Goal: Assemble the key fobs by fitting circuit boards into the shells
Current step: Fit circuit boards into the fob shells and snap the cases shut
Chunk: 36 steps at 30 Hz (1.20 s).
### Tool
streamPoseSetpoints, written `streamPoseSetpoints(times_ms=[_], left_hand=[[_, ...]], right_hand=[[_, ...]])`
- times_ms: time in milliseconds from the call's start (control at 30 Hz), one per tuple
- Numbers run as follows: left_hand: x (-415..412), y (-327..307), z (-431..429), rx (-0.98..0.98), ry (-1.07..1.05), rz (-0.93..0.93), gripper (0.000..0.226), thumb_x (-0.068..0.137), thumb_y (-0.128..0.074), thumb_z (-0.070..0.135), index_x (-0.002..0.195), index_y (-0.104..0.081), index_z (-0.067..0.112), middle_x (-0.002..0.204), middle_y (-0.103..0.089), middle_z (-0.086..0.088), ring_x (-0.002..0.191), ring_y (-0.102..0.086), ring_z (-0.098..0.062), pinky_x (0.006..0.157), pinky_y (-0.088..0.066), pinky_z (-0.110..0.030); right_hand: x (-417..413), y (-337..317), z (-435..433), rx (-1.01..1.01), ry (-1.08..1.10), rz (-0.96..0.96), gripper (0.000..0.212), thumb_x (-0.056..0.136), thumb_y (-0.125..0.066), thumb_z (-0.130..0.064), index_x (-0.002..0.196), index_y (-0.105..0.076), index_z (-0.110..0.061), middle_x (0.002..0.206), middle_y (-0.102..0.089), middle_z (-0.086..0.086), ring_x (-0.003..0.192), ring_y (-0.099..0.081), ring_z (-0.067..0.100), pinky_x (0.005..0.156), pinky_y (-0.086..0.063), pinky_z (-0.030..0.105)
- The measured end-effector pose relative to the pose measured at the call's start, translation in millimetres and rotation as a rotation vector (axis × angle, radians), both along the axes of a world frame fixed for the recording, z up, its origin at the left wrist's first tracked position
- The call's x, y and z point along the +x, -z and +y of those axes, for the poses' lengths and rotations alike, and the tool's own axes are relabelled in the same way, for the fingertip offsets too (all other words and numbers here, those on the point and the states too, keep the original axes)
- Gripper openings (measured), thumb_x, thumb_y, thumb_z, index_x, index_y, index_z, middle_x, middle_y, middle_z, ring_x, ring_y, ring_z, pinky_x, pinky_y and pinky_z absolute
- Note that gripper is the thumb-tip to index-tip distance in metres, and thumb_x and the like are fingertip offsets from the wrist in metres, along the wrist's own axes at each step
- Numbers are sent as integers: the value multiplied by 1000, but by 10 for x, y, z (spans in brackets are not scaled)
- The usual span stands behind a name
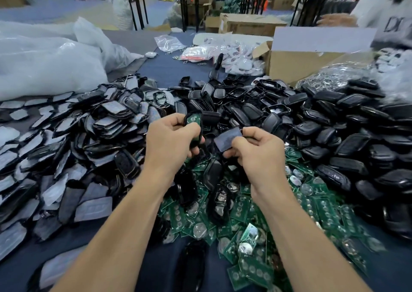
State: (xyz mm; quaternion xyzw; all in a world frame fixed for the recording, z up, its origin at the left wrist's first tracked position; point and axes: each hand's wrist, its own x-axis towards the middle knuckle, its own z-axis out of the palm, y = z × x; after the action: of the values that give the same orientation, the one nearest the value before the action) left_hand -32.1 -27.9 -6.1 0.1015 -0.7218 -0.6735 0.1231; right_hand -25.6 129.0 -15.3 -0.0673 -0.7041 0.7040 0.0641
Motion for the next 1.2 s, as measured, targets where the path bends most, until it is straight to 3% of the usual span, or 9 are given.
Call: streamPoseSetpoints(times_ms=[133,333,533,733,867,967,1033,1100,1200], left_hand=[[31,-53,7,104,80,26,18,67,-59,9,56,-66,22,62,-69,-13,45,-56,-21,38,-39,-23],[52,-18,86,62,239,-38,39,65,-62,8,88,-83,31,66,-73,-16,46,-61,-22,42,-47,-24],[5,31,53,52,269,-125,18,62,-63,9,72,-75,0,63,-70,-17,50,-65,-24,45,-50,-24],[0,33,60,101,253,-94,15,62,-62,8,66,-76,10,65,-70,-15,50,-64,-22,44,-49,-23],[-1,12,7,100,226,-32,18,62,-58,9,73,-69,0,62,-67,-13,45,-56,-20,40,-41,-21],[33,8,9,12,248,29,17,62,-57,10,72,-68,3,59,-65,-11,43,-49,-17,41,-36,-20],[57,49,53,-211,173,85,16,63,-59,15,72,-72,16,59,-66,-3,48,-49,-14,47,-39,-23],[70,68,103,-341,118,150,20,65,-61,15,73,-75,28,61,-66,11,54,-52,-9,52,-41,-21],[80,52,105,-315,245,197,40,66,-60,9,90,-83,32,75,-77,14,54,-55,-1,53,-42,-15]], right_hand=[[-18,18,35,-84,20,-23,23,87,-62,2,81,-74,-16,71,-77,9,67,-77,21,52,-51,20],[-30,25,26,-79,-36,1,15,86,-64,-1,89,-76,-11,73,-78,9,67,-78,23,55,-54,27],[-33,12,83,-193,-168,-38,18,89,-67,2,104,-76,-2,81,-79,12,71,-77,23,61,-57,23],[-34,34,93,-56,-118,-24,32,89,-58,5,77,-80,-14,74,-78,11,71,-78,25,63,-62,31],[-60,53,113,-89,-3,-32,29,87,-58,6,79,-79,-13,70,-77,10,67,-78,25,58,-58,24],[-87,67,122,-121,31,-57,26,87,-59,5,100,-76,-10,73,-78,9,67,-78,24,57,-58,23],[-95,63,113,-137,30,-72,28,88,-61,5,109,-73,-9,75,-79,8,67,-78,24,57,-58,23],[-92,49,113,-173,30,-86,28,88,-60,6,108,-74,-8,76,-79,9,69,-79,24,57,-59,23],[-77,7,129,-280,12,-108,24,88,-60,9,99,-77,-5,77,-79,13,65,-77,23,55,-58,23]])
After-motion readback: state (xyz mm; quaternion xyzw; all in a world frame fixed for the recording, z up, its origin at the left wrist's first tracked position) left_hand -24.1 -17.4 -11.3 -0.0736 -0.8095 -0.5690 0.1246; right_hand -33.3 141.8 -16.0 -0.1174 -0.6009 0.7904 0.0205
